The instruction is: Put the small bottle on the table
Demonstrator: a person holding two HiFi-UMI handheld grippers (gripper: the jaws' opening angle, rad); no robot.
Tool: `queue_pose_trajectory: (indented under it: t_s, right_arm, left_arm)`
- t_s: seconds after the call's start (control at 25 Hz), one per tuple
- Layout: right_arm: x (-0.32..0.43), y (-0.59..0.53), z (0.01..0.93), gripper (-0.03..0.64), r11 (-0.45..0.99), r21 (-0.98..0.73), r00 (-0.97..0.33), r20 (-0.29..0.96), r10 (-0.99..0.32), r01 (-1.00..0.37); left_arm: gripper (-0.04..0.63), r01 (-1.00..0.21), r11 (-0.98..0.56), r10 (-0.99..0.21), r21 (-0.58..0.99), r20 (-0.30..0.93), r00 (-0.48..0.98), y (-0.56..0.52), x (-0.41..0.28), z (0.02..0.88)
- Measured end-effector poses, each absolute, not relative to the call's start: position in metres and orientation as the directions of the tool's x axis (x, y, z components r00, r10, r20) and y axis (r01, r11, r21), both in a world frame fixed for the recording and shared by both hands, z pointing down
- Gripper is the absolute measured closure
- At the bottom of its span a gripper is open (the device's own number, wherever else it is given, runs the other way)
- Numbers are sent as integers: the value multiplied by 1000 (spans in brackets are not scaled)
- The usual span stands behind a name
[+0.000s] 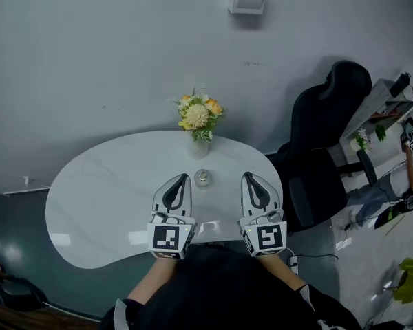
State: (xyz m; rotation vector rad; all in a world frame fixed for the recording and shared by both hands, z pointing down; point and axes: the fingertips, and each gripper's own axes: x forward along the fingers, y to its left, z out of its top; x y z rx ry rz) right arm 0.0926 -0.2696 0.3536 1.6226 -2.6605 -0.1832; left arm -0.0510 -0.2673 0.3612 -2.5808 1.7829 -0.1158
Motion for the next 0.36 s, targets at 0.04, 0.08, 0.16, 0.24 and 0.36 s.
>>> queue_pose_trajectory:
  t_s: [0.04,0.08,0.16,0.24,0.36]
  right_arm:
    - [93,-269,354,595,457,110,-463,-43,-885,-883]
    - [94,-269,354,595,460,110,-467,-43,-883,-881]
    - [96,-268,355,595,467,112,-474,-44,-879,-877]
    - [98,-269,356,595,475,113,-481,-43,-875,-873]
    - [99,-269,359,595,486,113,-493,-45,-869,-867]
  left_arm:
    - [588,-935,-352,-935,-45,59,350,-267,-50,361]
    - [588,-936,-350,-936,-46,59,347,-266,-49,361]
    - [588,-938,-343,-938,-47,58,341,-266,-47,361]
    - [588,-939,-340,-940,-48,55,337,-267,-45,361]
    - [588,-939,-341,-940,-53,51,338,-268,-40,361]
